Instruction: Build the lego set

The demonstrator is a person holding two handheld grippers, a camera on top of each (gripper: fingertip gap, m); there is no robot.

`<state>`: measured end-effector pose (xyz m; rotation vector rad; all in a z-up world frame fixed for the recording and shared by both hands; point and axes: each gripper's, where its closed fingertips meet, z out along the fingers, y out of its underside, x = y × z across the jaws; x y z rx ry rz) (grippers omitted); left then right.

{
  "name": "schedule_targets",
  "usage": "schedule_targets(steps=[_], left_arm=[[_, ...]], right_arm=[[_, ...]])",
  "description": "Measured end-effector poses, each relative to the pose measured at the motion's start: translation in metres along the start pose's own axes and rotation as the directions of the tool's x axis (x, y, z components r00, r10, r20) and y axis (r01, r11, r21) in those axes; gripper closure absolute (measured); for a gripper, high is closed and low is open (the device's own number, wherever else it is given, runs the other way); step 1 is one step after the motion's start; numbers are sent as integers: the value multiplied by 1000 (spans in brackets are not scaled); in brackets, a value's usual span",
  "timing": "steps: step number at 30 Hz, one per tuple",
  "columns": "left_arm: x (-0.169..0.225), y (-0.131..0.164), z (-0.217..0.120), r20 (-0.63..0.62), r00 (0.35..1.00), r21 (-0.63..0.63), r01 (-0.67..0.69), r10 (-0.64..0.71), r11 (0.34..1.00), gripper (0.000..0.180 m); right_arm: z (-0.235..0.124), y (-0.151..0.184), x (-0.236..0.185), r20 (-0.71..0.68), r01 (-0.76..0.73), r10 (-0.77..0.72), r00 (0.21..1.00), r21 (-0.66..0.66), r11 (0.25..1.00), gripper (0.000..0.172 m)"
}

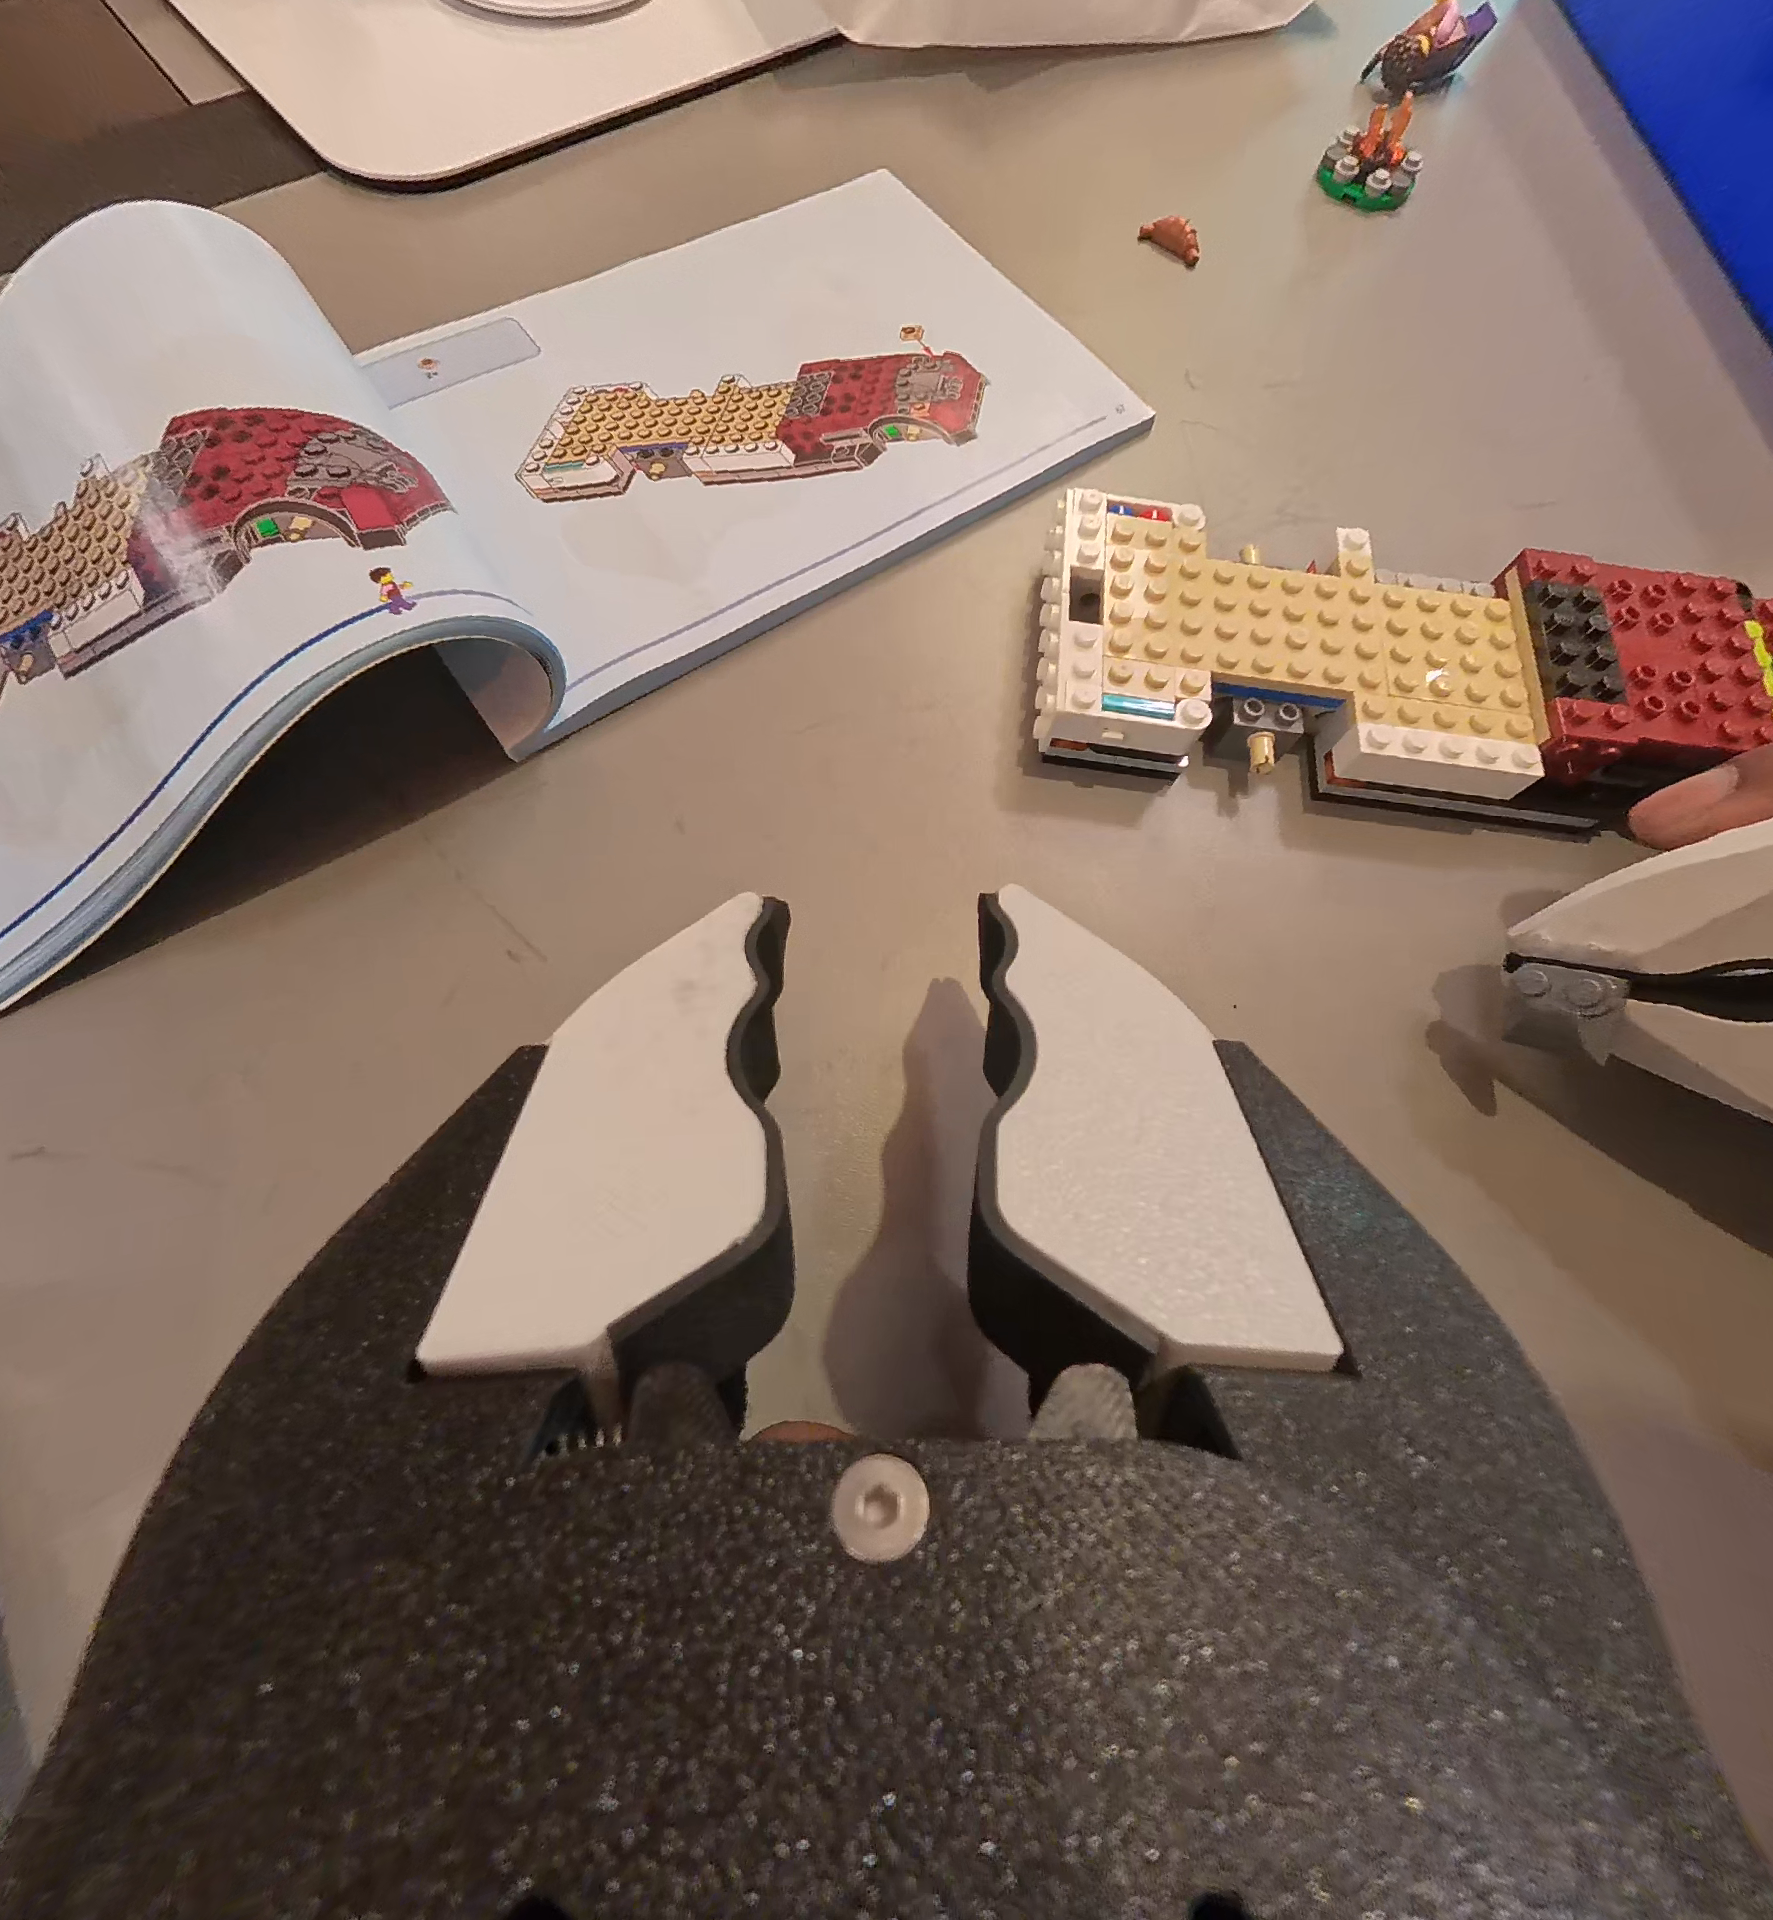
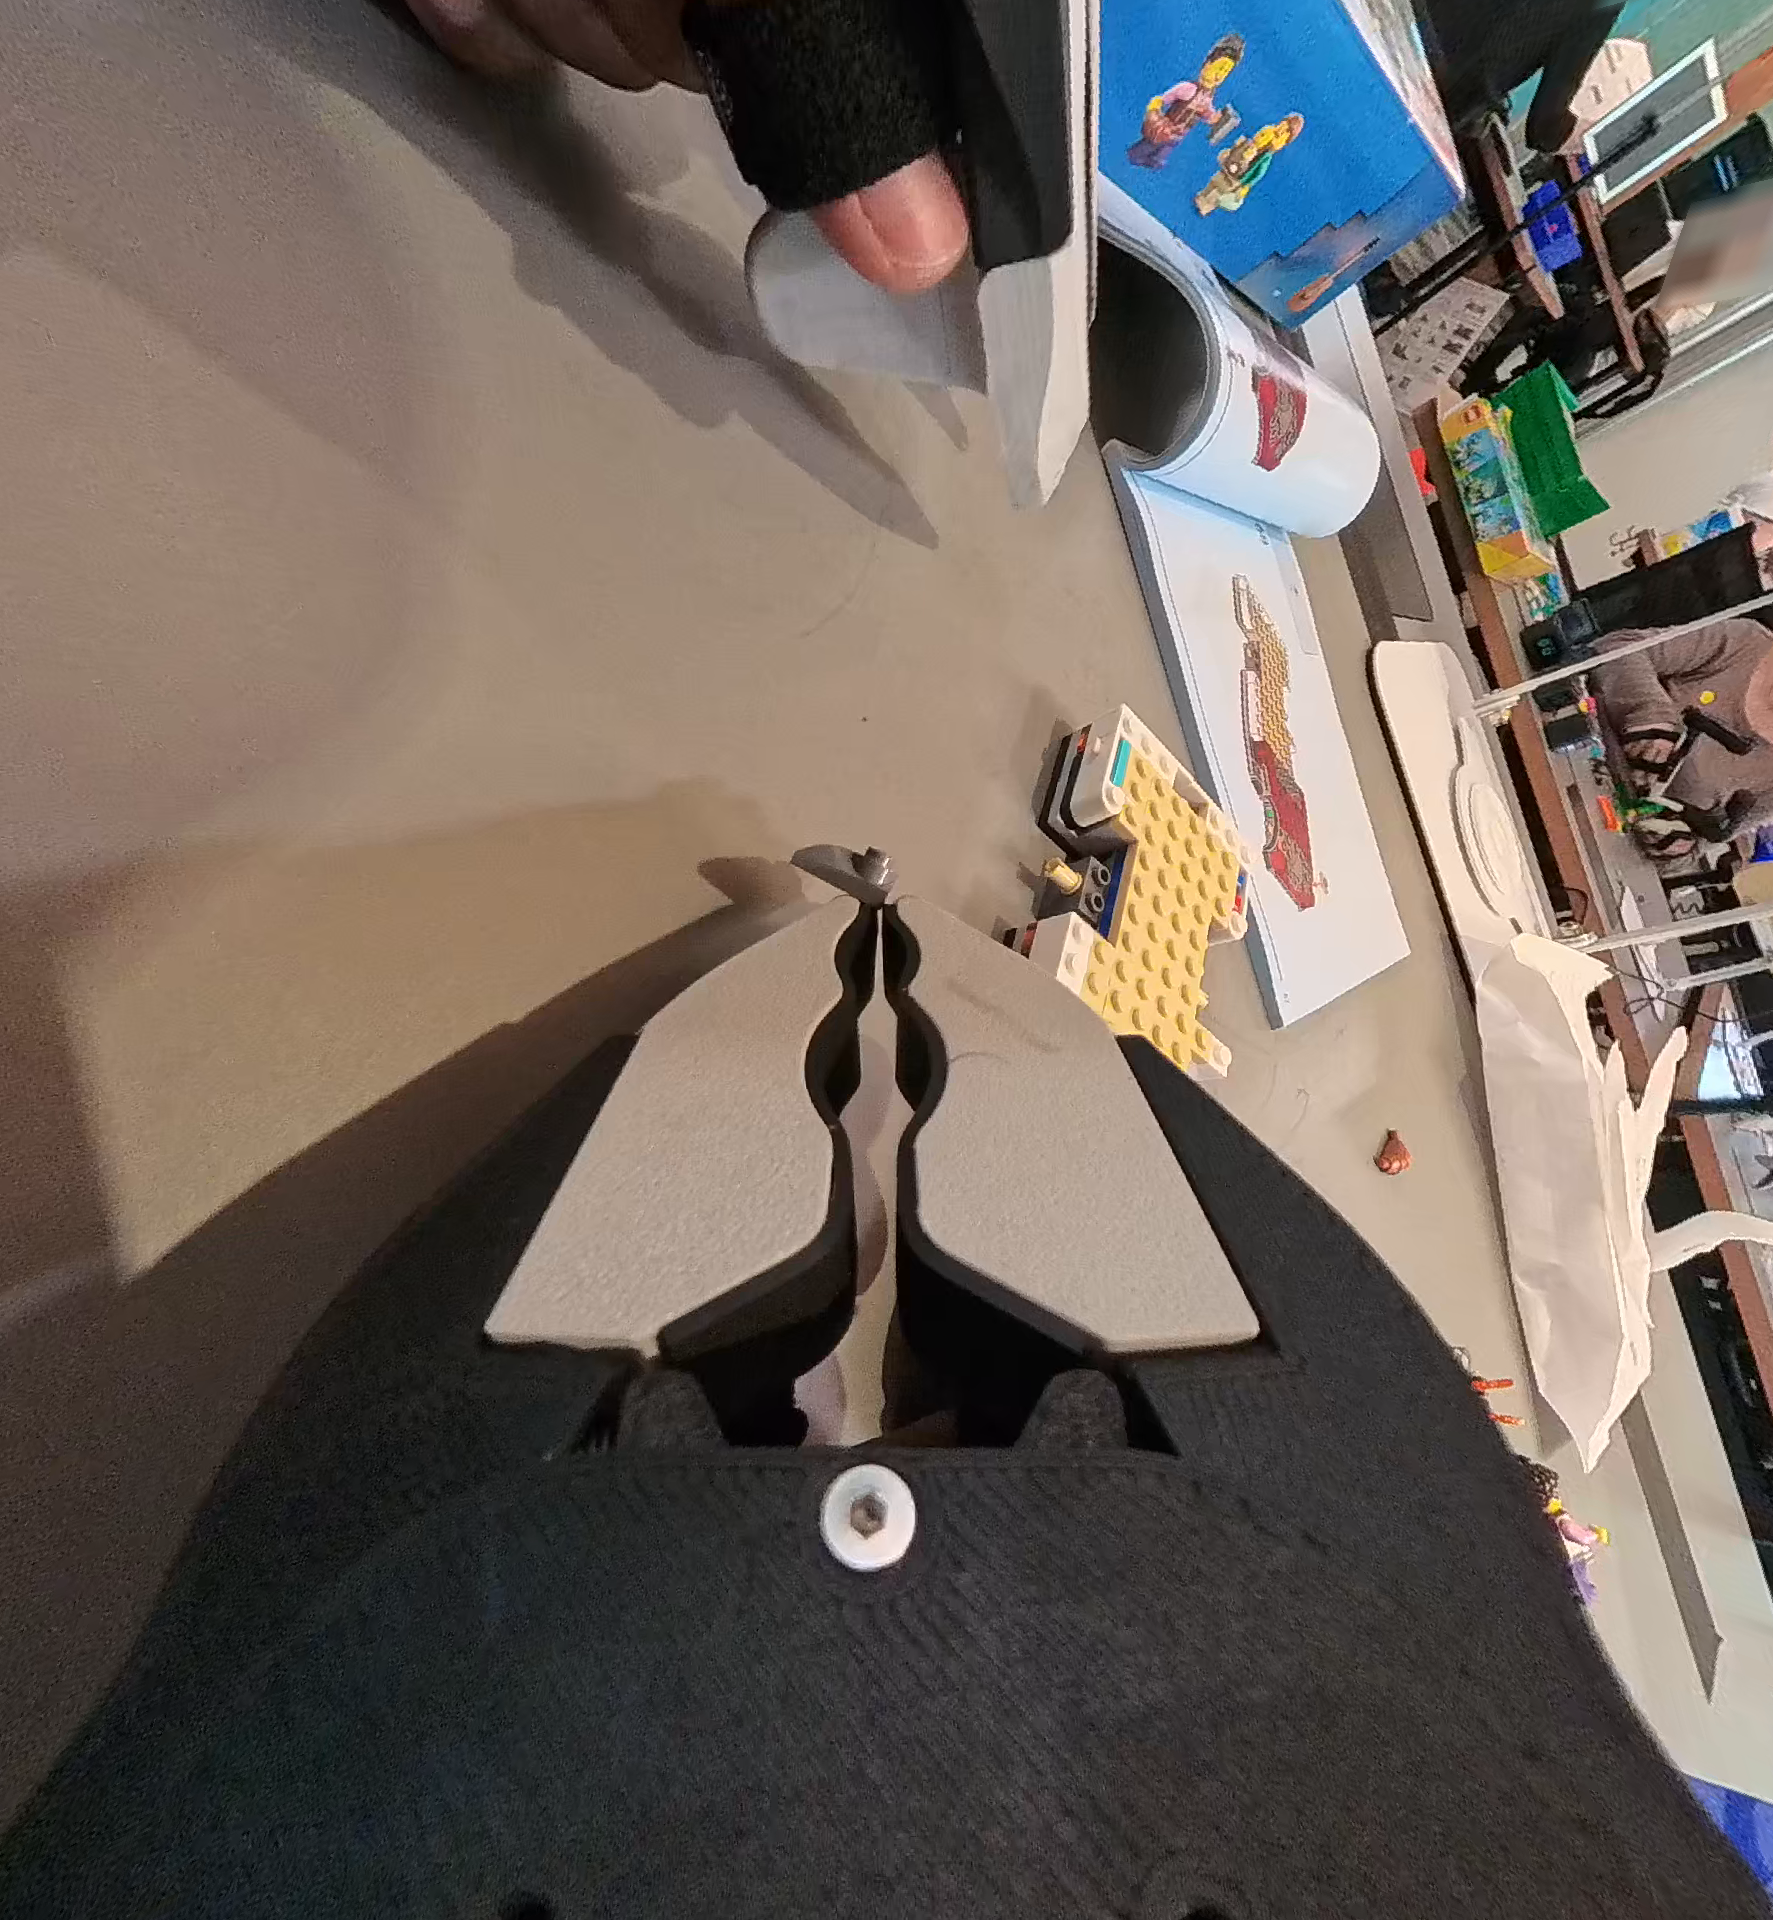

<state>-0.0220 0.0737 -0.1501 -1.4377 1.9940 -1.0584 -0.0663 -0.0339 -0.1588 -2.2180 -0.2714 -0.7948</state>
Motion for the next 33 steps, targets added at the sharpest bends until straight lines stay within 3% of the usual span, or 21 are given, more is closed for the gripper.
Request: schedule_targets(steps=[11,18,24,33], left_arm=[[-4,-10,-3,40,999,65,-32,29,997,147],[-16,-27,-12,167,982,171,-112,83,979,146],[-20,-28,-12,198,976,172,-121,86,978,146],[-16,-26,-9,191,974,146,-148,119,978,146]], right_arm=[[-4,1,-5,50,4,-5,999,21,1000,170],[-9,4,-7,86,-16,15,996,17,1000,170],[-12,6,-6,122,-72,69,990,16,997,159],[-13,8,-8,141,-99,98,985,0,995,160]])
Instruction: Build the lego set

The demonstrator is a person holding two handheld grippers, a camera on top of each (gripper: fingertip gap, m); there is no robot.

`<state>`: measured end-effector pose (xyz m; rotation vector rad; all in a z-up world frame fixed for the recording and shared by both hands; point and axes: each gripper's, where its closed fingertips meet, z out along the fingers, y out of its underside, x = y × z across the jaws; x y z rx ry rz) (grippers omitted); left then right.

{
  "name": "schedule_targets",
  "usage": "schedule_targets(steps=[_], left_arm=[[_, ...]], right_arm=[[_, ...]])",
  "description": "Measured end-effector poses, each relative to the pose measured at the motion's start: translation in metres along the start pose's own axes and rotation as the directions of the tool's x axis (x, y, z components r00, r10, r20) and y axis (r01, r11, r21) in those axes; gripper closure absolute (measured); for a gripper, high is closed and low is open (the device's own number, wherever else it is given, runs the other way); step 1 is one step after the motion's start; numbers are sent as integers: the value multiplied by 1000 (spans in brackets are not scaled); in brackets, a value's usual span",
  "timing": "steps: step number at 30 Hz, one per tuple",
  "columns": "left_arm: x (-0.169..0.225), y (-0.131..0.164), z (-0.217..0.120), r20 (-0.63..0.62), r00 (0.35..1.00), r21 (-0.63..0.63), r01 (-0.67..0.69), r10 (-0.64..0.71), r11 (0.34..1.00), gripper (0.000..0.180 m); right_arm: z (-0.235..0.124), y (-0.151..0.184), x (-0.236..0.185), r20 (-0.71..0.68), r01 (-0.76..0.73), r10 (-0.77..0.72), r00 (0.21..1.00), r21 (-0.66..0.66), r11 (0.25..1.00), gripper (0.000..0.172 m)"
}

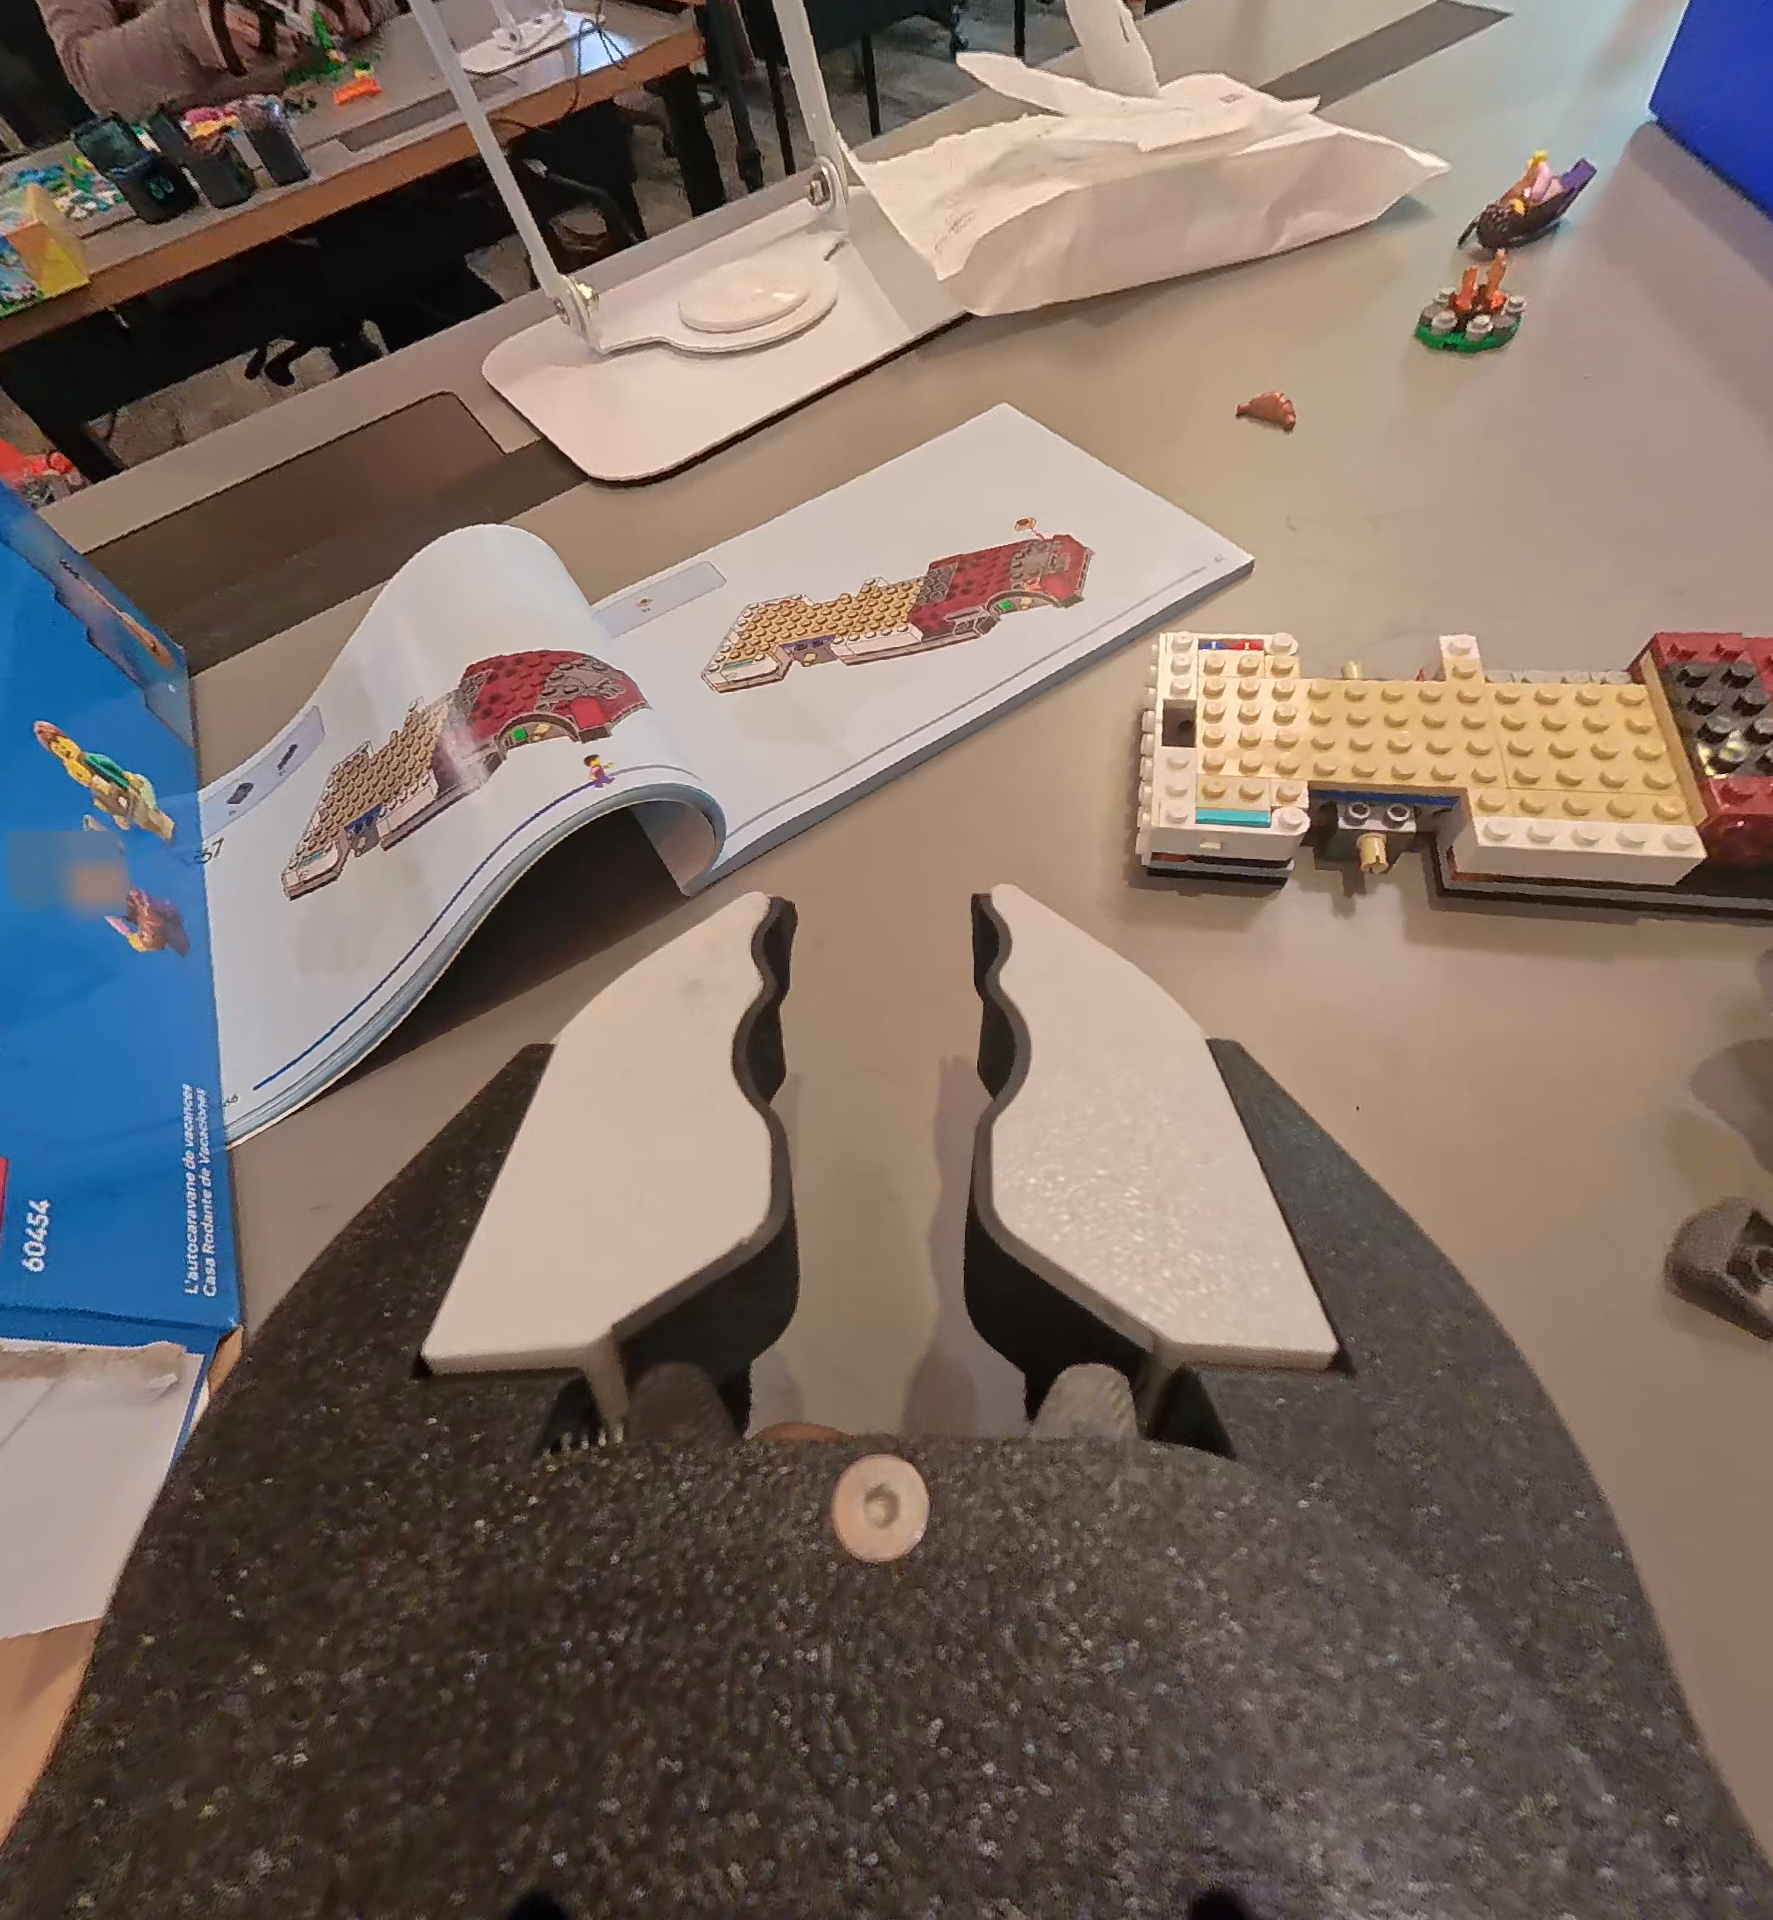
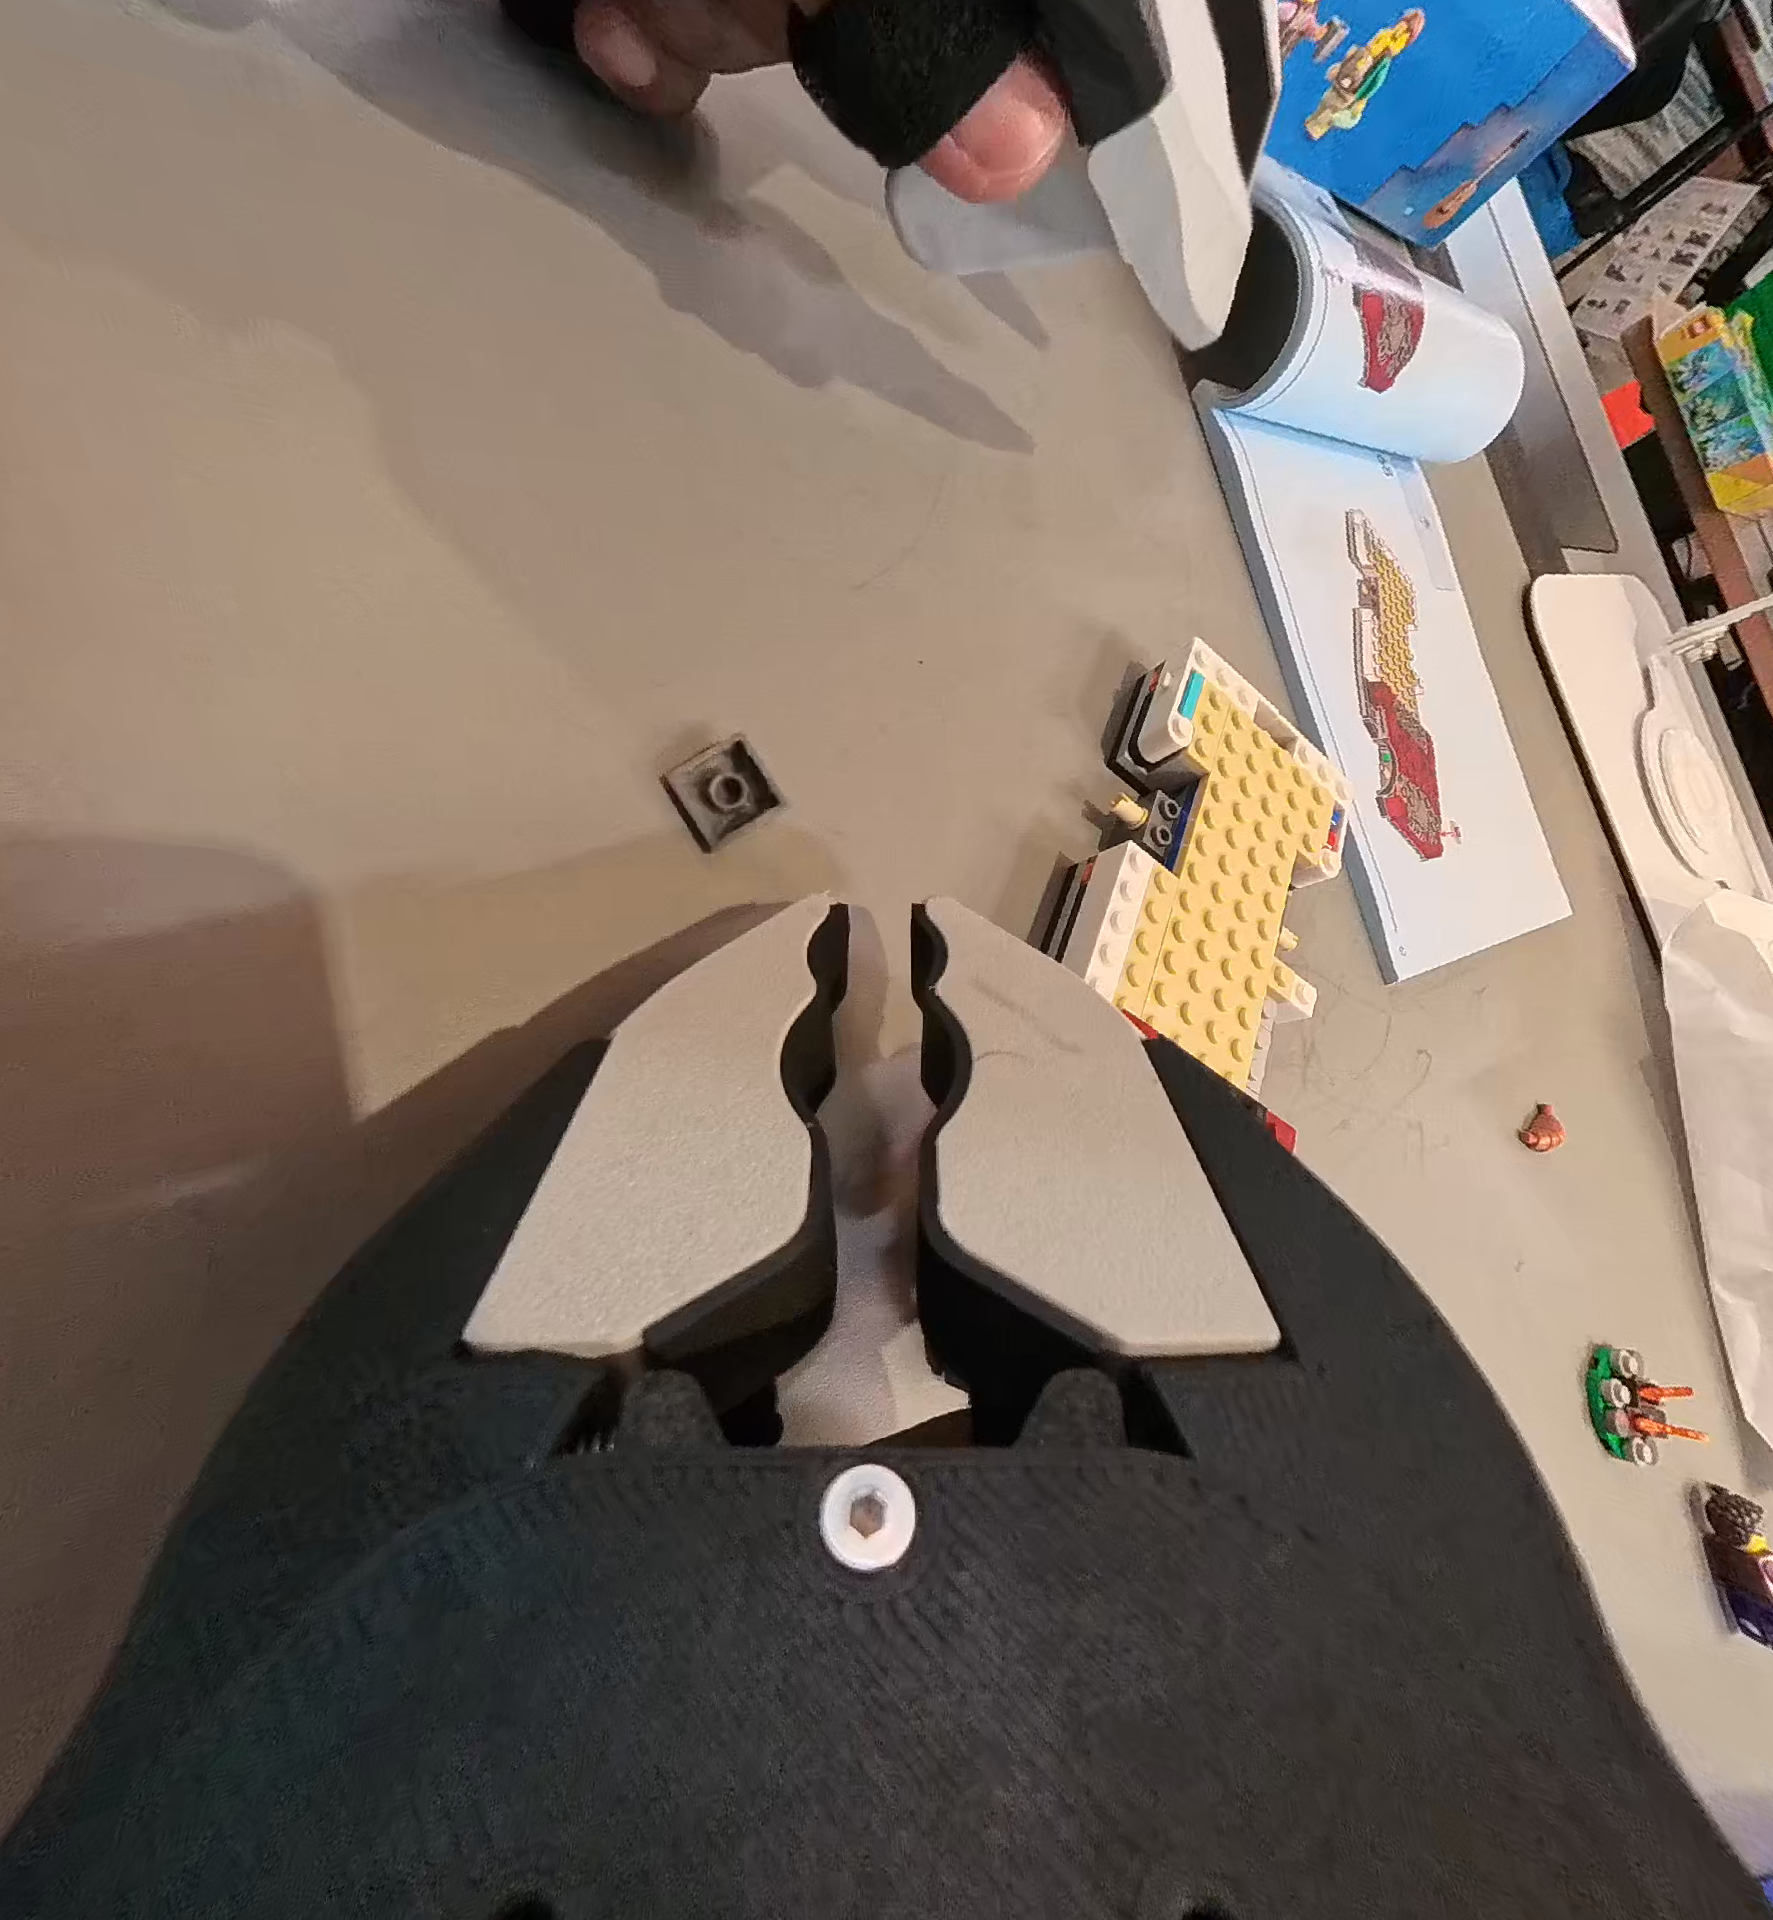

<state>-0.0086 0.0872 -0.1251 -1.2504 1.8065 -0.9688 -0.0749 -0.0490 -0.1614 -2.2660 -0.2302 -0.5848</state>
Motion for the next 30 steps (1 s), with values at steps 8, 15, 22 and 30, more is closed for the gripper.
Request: schedule_targets(steps=[8,15,22,30], left_arm=[[3,8,4,12,999,-63,-43,44,997,146],[-1,10,5,14,1000,-74,-14,15,997,146],[0,13,8,6,1000,-107,-16,17,994,146],[1,18,11,9,1000,-141,-27,28,990,146]], right_arm=[[-17,11,-2,-48,-10,10,999,3,1000,161],[-63,50,11,-90,-71,68,994,-23,997,151],[-152,107,57,-107,-40,29,994,-103,994,154],[-218,158,137,-102,57,-86,991,-256,965,154]])
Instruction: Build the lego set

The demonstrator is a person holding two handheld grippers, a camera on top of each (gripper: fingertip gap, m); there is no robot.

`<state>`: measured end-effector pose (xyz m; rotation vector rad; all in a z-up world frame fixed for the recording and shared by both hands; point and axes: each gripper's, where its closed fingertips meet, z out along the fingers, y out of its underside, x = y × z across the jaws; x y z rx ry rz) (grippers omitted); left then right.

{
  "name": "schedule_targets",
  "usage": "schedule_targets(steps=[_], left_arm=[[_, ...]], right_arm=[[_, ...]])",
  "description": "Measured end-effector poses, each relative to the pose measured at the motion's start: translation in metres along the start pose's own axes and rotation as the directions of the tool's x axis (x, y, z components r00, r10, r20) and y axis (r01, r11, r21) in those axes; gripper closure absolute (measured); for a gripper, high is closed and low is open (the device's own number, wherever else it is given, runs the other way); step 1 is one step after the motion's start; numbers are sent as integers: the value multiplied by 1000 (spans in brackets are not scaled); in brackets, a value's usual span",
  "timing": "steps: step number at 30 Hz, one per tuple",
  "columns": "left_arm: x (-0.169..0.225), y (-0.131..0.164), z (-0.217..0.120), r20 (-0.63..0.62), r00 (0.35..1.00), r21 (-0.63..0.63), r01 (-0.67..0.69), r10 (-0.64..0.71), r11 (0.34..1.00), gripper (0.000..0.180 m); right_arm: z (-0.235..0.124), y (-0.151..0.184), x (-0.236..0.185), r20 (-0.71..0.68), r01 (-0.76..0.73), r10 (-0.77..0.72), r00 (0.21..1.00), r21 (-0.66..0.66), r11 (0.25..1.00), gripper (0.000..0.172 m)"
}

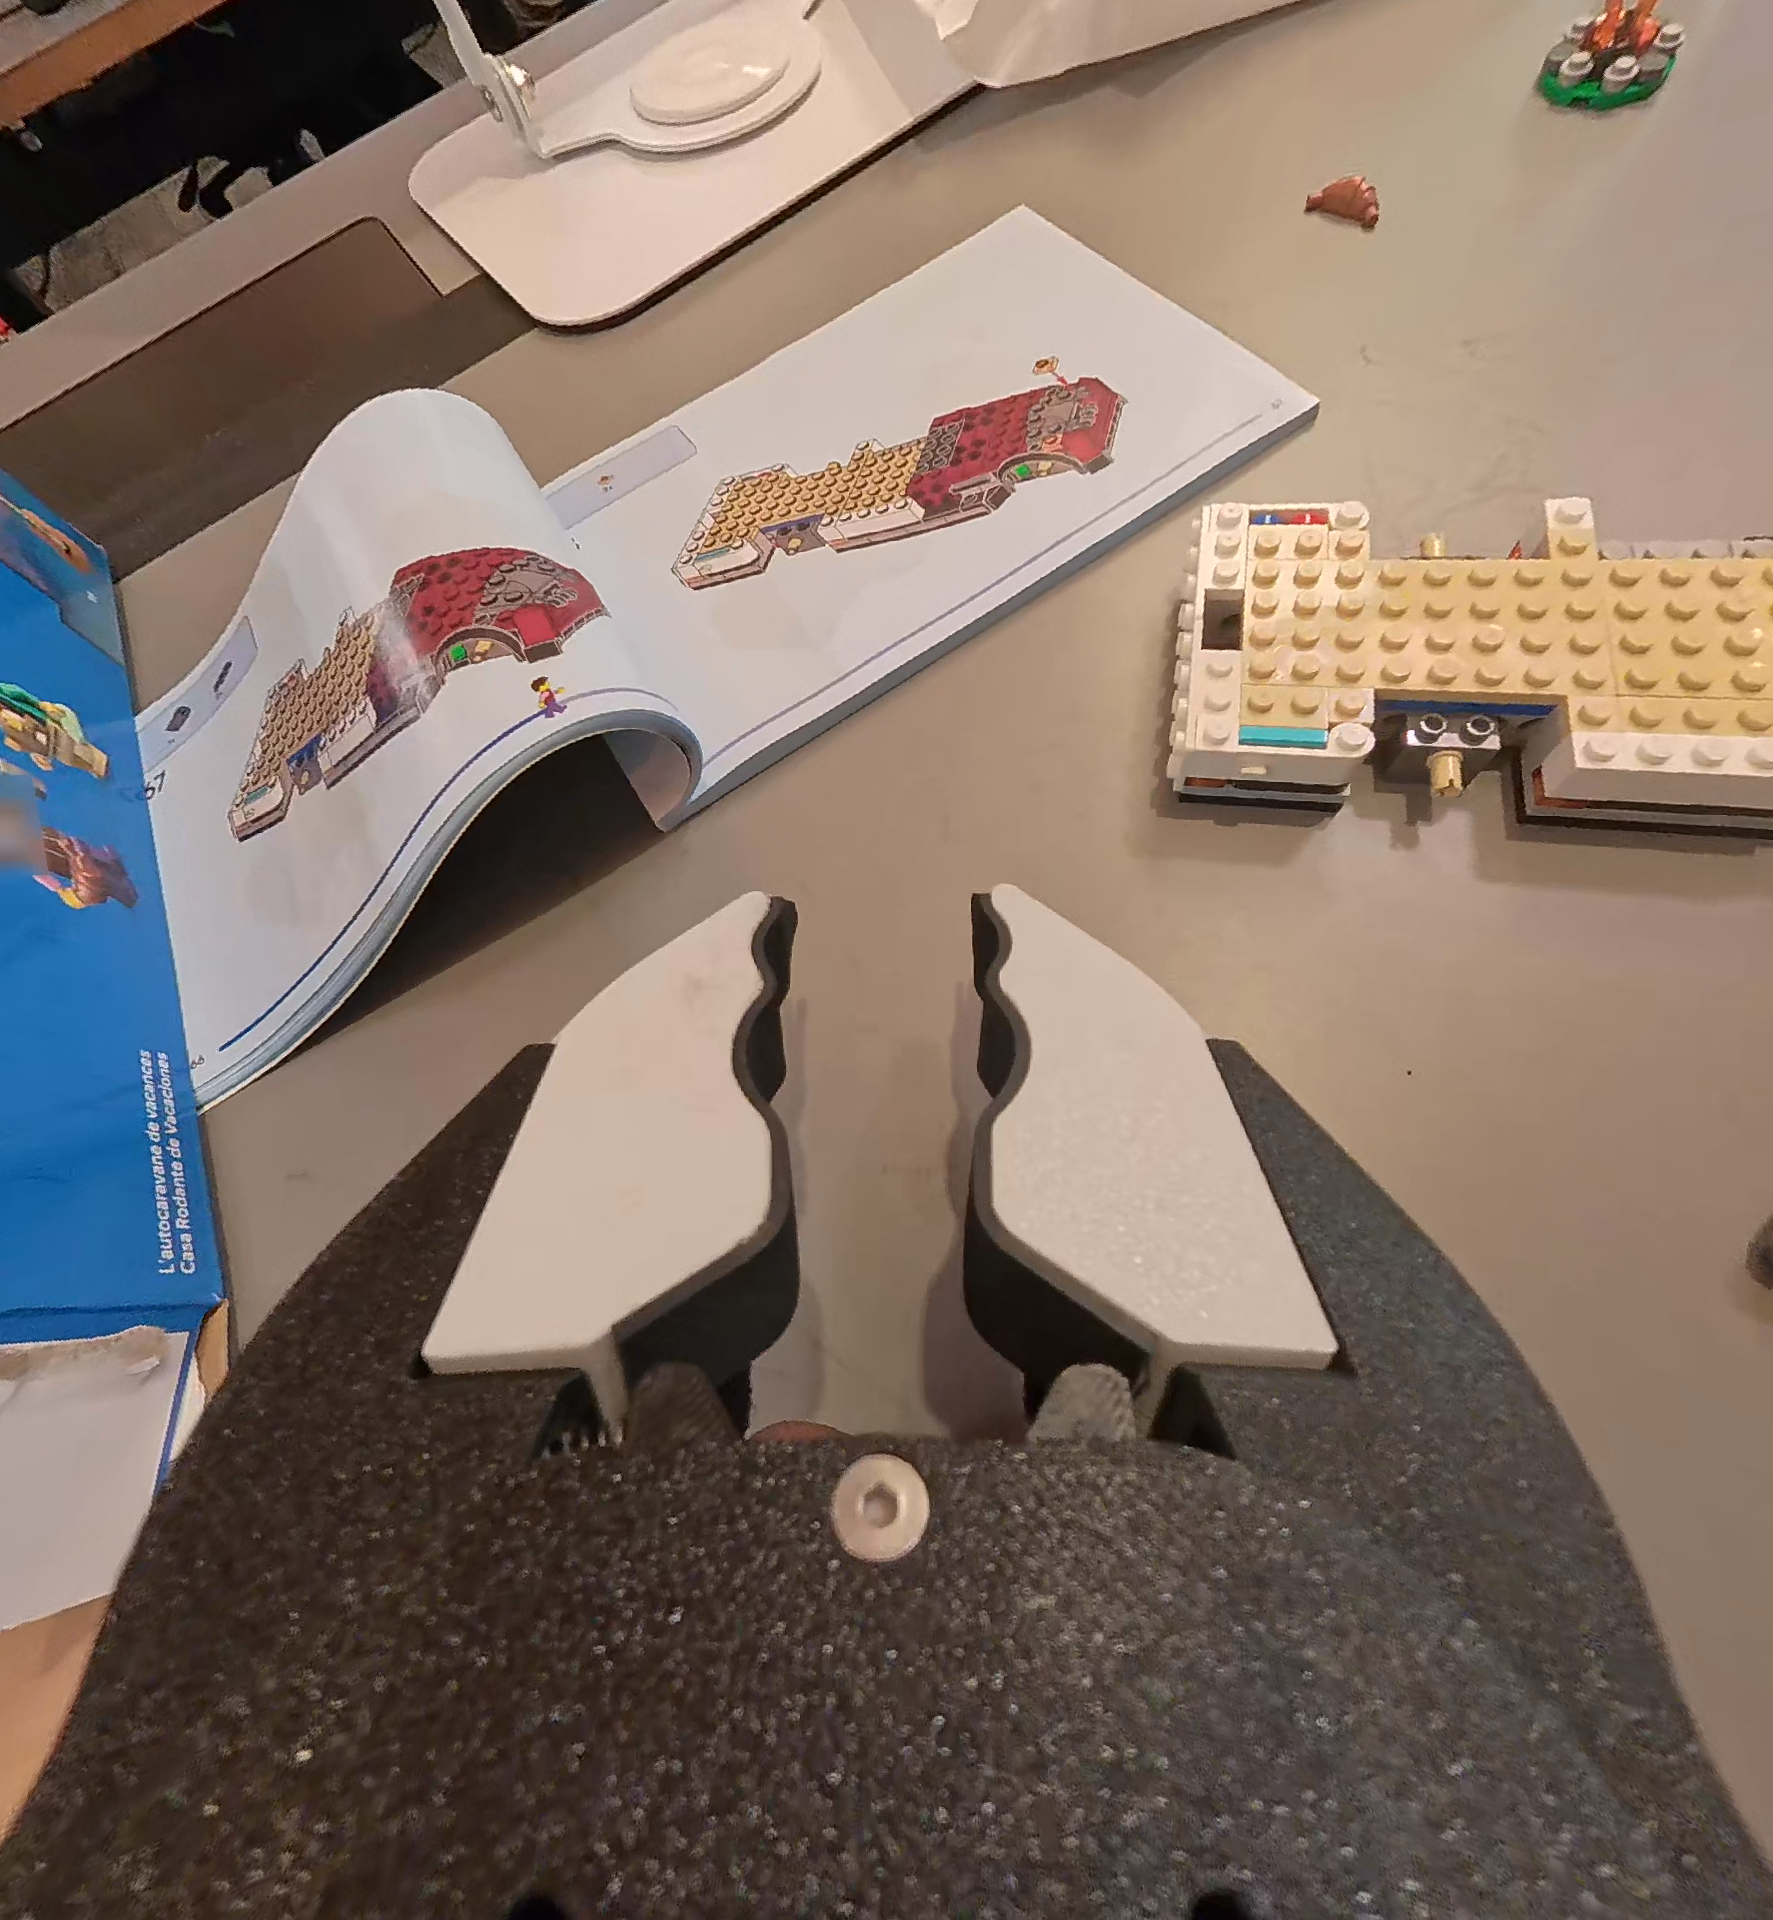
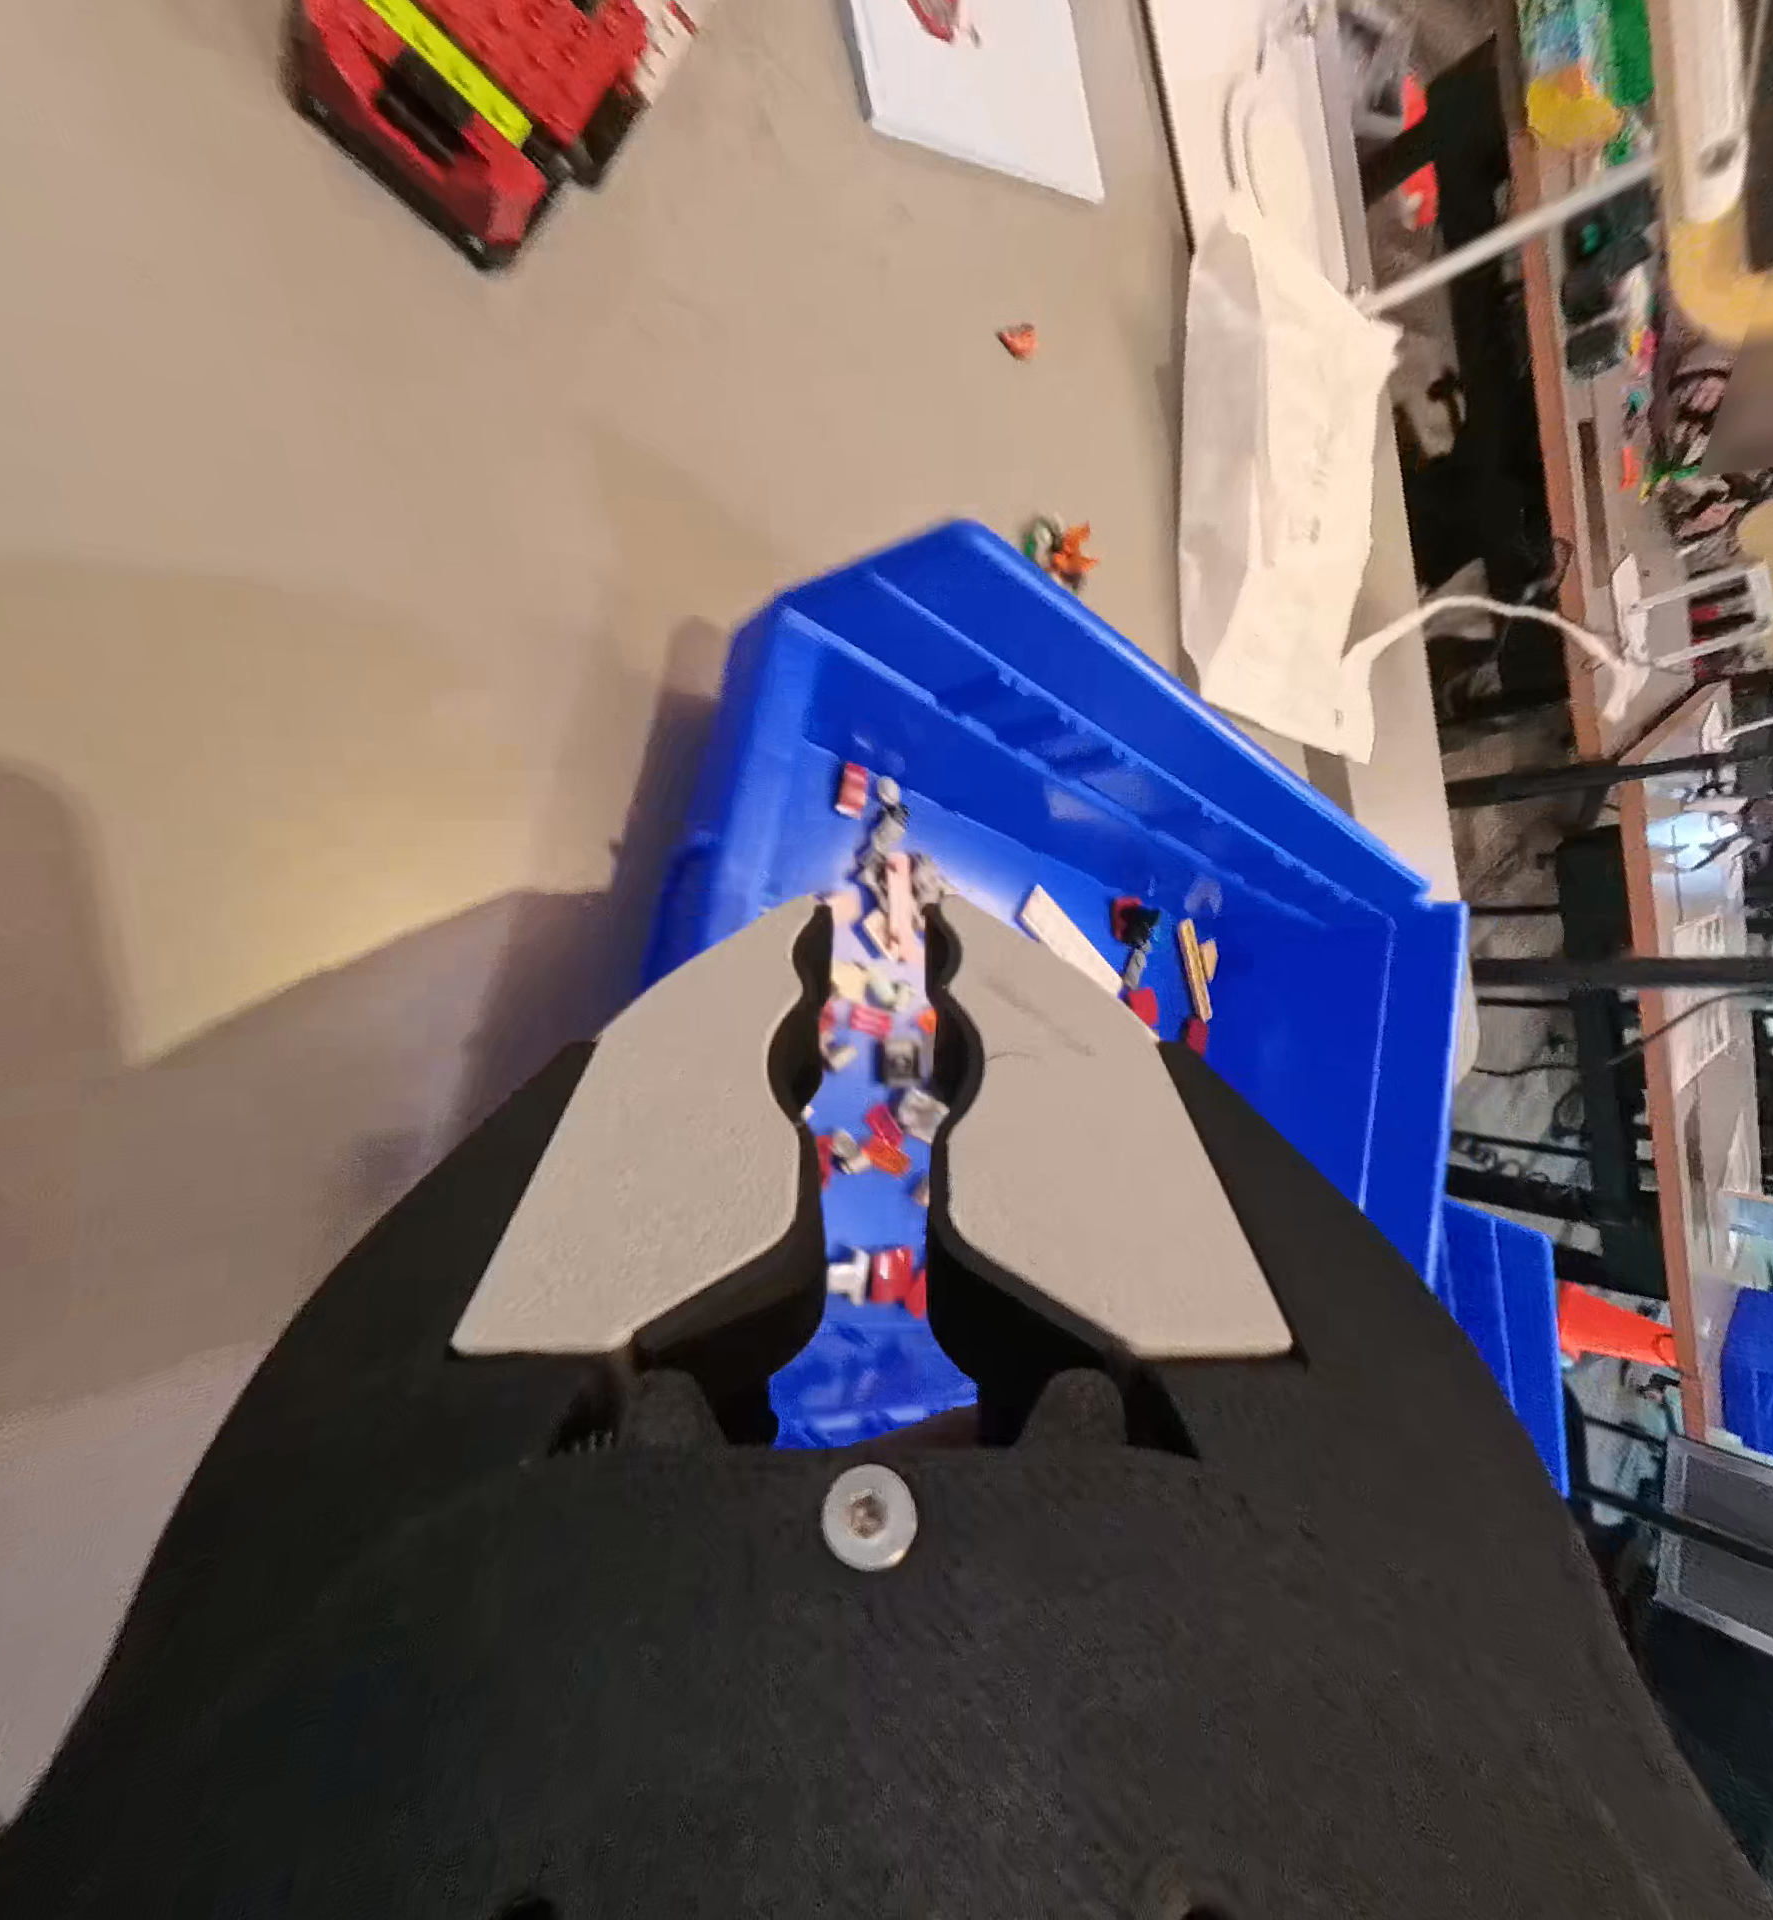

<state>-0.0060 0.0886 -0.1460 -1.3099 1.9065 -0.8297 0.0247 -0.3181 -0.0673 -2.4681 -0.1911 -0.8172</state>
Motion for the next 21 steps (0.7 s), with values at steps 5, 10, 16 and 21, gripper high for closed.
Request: schedule_targets(steps=[5,10,16,21], left_arm=[[1,1,0,-27,999,-4,19,-19,1000,146],[11,5,4,-111,994,-44,8,-13,999,146],[12,7,6,-132,991,-59,25,-33,998,146],[11,6,5,-141,989,-57,45,-53,997,146]], right_arm=[[-2,30,39,15,-6,7,1000,-61,998,154],[0,52,56,81,49,-39,996,-120,992,153],[18,81,65,226,132,-84,971,-207,969,152],[29,79,57,337,178,-119,934,-151,972,153]])
